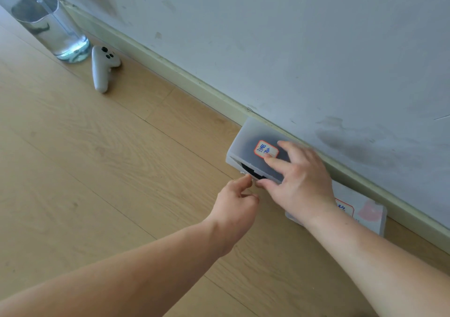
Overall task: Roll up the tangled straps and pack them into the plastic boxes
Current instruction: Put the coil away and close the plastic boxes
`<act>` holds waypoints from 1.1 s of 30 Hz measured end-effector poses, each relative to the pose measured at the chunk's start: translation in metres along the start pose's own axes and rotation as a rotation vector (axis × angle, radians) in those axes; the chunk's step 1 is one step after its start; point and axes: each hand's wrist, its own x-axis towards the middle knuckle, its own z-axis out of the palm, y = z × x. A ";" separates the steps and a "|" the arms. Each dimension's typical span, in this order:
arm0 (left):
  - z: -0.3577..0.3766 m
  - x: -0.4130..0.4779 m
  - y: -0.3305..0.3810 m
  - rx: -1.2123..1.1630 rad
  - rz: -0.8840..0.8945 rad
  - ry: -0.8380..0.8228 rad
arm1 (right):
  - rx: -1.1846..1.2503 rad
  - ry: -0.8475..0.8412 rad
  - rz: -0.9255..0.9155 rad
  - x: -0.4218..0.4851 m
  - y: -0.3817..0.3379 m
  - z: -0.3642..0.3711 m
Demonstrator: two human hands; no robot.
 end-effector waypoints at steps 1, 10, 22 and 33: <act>-0.001 0.001 0.000 -0.023 -0.027 0.038 | 0.017 -0.033 0.034 0.005 0.001 -0.009; -0.005 0.003 0.007 0.110 0.072 0.129 | 0.135 -0.327 0.218 0.026 -0.015 -0.040; -0.031 -0.002 0.025 -0.245 -0.063 -0.006 | 0.075 -0.351 0.263 0.018 -0.032 -0.024; -0.061 0.010 -0.002 0.431 0.578 0.277 | 0.870 -0.429 0.528 0.010 -0.032 -0.040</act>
